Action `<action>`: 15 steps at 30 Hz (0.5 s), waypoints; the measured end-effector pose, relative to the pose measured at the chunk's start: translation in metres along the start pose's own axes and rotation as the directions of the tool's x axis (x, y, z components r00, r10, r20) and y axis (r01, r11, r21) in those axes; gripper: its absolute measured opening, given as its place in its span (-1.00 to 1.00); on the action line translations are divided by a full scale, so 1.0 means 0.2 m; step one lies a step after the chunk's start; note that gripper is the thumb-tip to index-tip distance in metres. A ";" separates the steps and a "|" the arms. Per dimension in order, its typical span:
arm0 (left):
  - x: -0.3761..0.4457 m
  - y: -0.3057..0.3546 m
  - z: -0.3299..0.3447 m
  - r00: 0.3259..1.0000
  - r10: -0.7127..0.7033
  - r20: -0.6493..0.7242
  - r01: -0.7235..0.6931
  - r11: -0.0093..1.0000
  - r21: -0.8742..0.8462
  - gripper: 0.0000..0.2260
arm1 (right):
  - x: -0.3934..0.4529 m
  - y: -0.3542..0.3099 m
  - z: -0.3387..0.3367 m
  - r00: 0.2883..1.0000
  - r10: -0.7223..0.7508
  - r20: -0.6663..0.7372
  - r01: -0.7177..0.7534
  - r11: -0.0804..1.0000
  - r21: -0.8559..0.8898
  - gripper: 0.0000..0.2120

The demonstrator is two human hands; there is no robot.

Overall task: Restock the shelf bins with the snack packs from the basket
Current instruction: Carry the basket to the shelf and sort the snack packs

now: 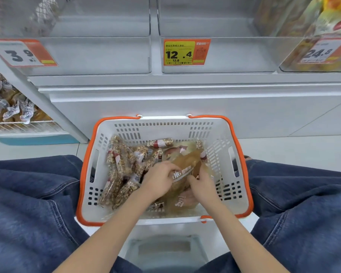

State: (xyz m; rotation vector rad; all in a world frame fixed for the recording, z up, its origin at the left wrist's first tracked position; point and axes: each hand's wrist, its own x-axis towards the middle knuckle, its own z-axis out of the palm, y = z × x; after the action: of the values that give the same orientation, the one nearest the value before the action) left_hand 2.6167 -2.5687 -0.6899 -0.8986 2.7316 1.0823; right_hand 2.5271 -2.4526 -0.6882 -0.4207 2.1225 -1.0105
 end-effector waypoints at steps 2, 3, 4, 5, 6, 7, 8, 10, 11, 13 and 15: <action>-0.03 0.05 0.02 0.997 0.036 0.069 -0.036 0.999 -0.012 -0.72 | 0.03 0.06 0.04 0.982 0.180 0.062 -0.186 0.977 0.102 -0.85; -0.04 0.06 0.04 0.993 0.047 0.109 -0.045 0.999 -0.021 -0.71 | 0.06 0.09 0.06 0.973 0.219 0.067 -0.226 0.964 0.137 -0.81; -0.04 0.08 0.05 0.989 0.055 0.141 -0.051 0.998 -0.029 -0.69 | 0.07 0.11 0.06 0.966 0.249 0.063 -0.257 0.951 0.173 -0.78; -0.05 0.08 0.06 0.985 0.060 0.163 -0.056 0.998 -0.034 -0.68 | 0.07 0.11 0.05 0.960 0.272 0.068 -0.280 0.932 0.228 -0.78; -0.04 0.08 0.06 0.982 0.066 0.179 -0.061 0.998 -0.031 -0.67 | 0.05 0.08 0.02 0.946 0.317 0.072 -0.323 0.891 0.321 -0.81; -0.04 0.07 0.06 0.978 0.075 0.195 -0.071 0.997 -0.025 -0.66 | 0.03 0.04 0.00 0.923 0.367 0.113 -0.379 0.827 0.416 -0.84; -0.03 0.06 0.07 0.973 0.081 0.217 -0.081 0.997 -0.010 -0.62 | 0.03 0.04 -0.03 0.900 0.405 0.161 -0.431 0.771 0.469 -0.83; -0.02 0.05 0.10 0.967 0.102 0.234 -0.115 0.992 0.043 -0.57 | 0.04 0.05 -0.09 0.868 0.441 0.227 -0.495 0.737 0.460 -0.76; -0.02 0.05 0.13 0.969 0.118 0.217 -0.135 0.988 0.069 -0.59 | 0.05 0.05 -0.11 0.857 0.450 0.253 -0.516 0.738 0.435 -0.74; -0.01 0.06 0.20 0.975 0.145 0.167 -0.160 0.984 0.077 -0.61 | 0.06 0.04 -0.18 0.837 0.454 0.305 -0.544 0.751 0.373 -0.74; -0.01 0.07 0.25 0.975 0.166 0.149 -0.182 0.978 0.099 -0.58 | 0.05 0.01 -0.23 0.838 0.467 0.282 -0.523 0.835 0.173 -0.68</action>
State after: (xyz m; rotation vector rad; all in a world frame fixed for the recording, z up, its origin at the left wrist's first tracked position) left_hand 2.6040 -2.5281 -0.7186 -0.5540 2.7613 0.9654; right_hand 2.4858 -2.4321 -0.6755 0.1391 1.7349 -0.8476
